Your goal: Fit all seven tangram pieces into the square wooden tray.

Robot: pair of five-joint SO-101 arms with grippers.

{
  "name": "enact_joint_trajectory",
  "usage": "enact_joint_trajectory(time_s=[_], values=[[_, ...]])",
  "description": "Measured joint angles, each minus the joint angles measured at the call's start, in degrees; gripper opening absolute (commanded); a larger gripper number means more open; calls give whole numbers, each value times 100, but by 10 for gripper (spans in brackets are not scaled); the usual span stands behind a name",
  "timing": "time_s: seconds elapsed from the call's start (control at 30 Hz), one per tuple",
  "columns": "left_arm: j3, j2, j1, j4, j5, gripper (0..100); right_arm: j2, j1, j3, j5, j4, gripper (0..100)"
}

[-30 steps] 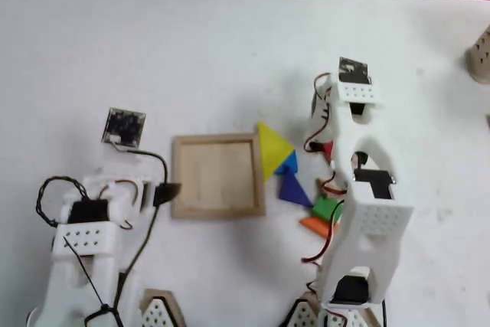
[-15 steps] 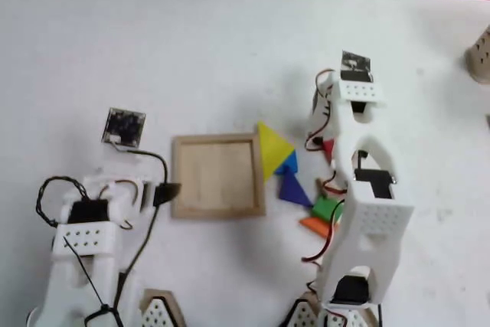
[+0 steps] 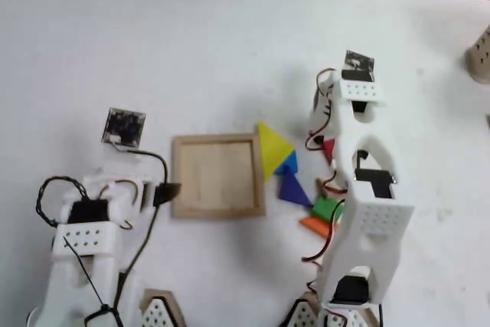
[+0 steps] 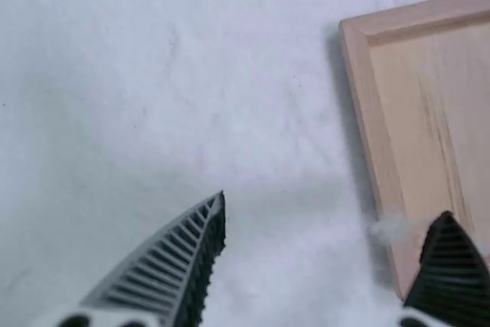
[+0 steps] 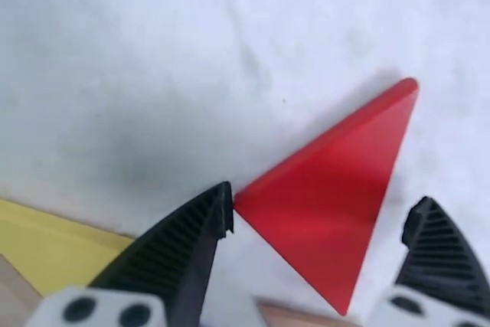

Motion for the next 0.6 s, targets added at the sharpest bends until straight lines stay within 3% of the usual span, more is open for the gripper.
enact_joint_trajectory(time_s=[0.17, 0.6], values=[[0, 0, 0, 0, 0, 388, 0, 176, 0, 0, 0, 191], [0, 0, 0, 0, 0, 388, 0, 211, 35, -26, -9, 183]])
